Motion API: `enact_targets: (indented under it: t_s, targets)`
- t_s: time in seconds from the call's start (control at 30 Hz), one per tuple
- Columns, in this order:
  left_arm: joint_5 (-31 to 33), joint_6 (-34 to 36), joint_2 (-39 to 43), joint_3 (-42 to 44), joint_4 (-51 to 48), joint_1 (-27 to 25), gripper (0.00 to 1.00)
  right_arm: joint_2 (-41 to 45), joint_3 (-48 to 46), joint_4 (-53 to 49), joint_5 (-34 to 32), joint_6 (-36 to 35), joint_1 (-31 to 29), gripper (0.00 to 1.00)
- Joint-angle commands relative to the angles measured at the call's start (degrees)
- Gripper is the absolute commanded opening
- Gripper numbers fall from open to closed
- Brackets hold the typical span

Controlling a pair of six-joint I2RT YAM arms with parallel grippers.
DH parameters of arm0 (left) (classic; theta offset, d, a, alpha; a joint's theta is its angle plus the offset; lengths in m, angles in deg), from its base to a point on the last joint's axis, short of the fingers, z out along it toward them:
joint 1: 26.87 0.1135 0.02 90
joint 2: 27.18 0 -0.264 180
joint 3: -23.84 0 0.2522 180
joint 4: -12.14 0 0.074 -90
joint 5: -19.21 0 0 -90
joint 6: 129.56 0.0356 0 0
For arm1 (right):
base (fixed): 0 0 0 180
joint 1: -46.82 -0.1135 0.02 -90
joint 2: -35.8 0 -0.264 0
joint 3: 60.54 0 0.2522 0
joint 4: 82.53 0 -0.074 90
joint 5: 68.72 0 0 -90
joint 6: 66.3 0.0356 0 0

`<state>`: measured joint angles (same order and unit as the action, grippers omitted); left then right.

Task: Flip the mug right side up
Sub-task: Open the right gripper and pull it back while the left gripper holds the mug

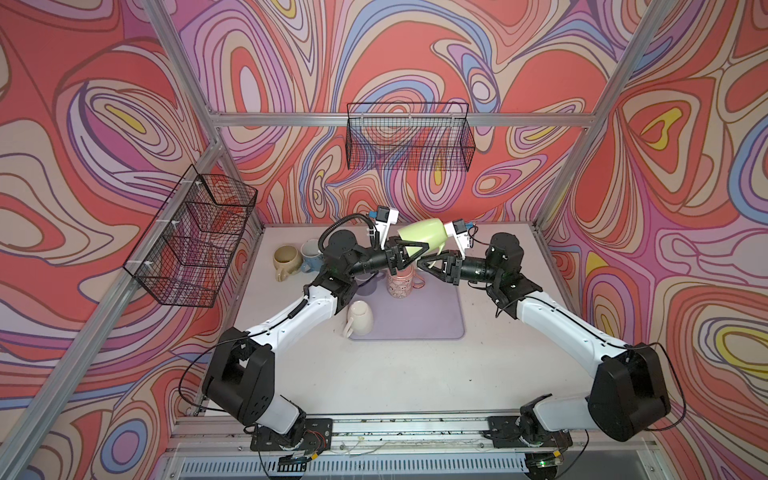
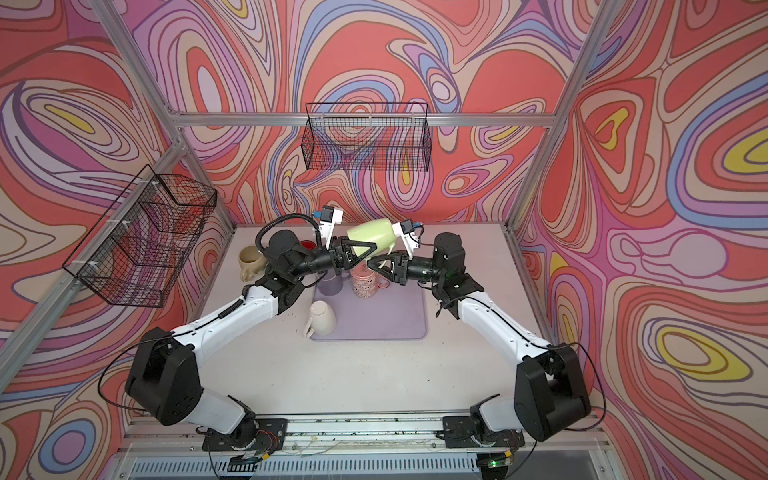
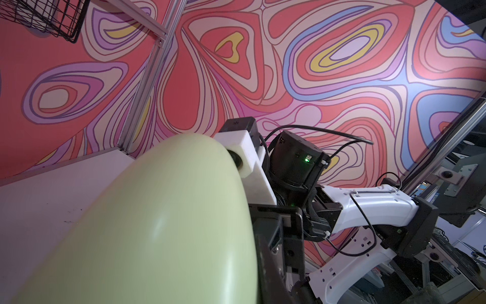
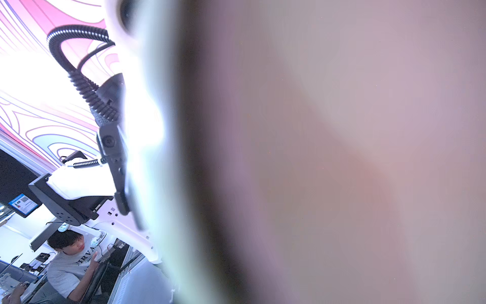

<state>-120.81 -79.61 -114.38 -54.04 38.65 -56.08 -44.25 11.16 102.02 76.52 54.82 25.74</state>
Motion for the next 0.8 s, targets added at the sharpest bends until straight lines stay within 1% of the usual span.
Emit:
enact_targets:
  t_s: [0.0, 0.27, 0.37, 0.53, 0.73, 0.77]
  targets:
    - [3.1, 2.0, 1.8, -0.1, -1.8, 0.6, 0.0, 1.4, 0.1, 1.7, -1.5, -3.0, 0.1, 0.32]
    - [7.0, 3.9, 4.3, 1.4, -3.5, 1.2, 0.0, 1.5, 0.5, -0.1, -3.2, -4.1, 0.1, 0.39]
    - [8.4, 5.4, 5.7, 1.9, -6.4, 2.0, 0.0, 1.7, 0.8, -1.4, -3.8, -4.9, 0.1, 0.4]
    - [11.8, 10.3, 9.8, 2.1, -17.3, 4.9, 0.0, 2.5, 0.9, -4.4, -5.5, -7.0, 0.1, 0.4]
    - [14.8, 19.7, 15.6, -0.4, -35.4, 10.2, 0.0, 3.0, 2.3, -8.4, -7.5, -9.8, 0.1, 0.4]
    - [15.8, 21.9, 16.4, -1.4, -39.8, 11.0, 0.0, 3.0, 2.6, -9.3, -8.0, -10.4, 0.2, 0.4]
